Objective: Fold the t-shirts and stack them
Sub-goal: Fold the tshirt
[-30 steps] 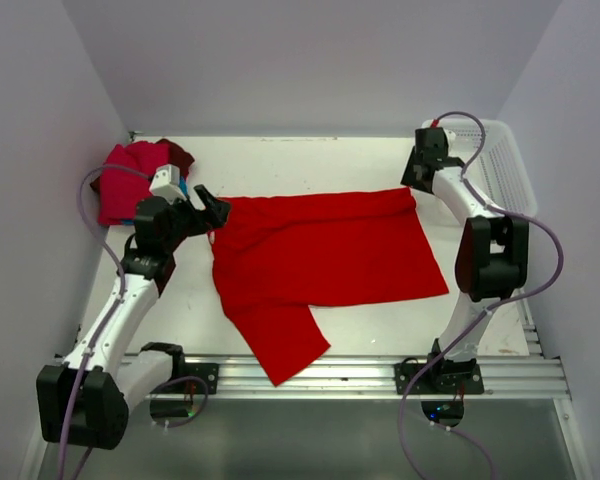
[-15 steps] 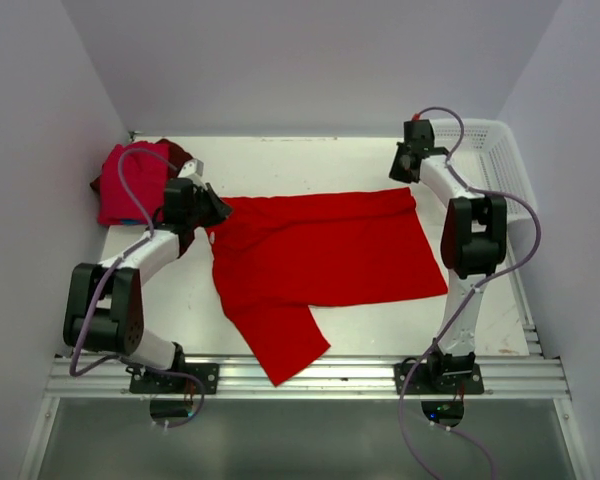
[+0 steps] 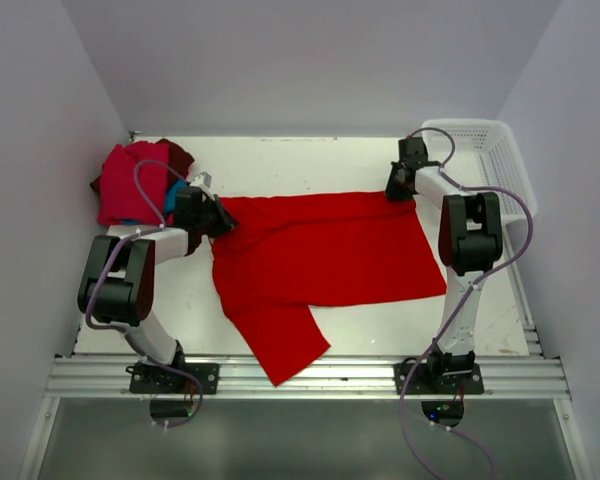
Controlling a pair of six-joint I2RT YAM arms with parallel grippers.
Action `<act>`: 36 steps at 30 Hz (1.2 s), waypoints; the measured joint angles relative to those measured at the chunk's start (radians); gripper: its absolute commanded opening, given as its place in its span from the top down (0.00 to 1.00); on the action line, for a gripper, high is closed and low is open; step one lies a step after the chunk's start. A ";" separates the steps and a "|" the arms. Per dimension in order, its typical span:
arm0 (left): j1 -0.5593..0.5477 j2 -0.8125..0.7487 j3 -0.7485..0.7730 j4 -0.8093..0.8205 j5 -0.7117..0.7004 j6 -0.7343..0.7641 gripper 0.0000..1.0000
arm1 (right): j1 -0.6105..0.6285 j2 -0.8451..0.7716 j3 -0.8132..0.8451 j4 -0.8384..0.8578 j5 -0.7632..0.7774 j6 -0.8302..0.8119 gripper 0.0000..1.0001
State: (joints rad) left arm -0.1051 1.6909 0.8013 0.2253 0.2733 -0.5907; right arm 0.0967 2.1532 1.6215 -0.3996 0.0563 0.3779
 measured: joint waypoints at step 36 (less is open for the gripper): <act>0.051 0.114 0.121 -0.085 -0.058 0.034 1.00 | 0.080 -0.152 -0.169 0.040 0.098 0.025 1.00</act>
State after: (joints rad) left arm -0.0540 1.8046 0.9218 0.1402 0.2153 -0.5568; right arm 0.1768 2.0014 1.4528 -0.3599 0.1543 0.4030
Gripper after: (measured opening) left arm 0.005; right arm 0.008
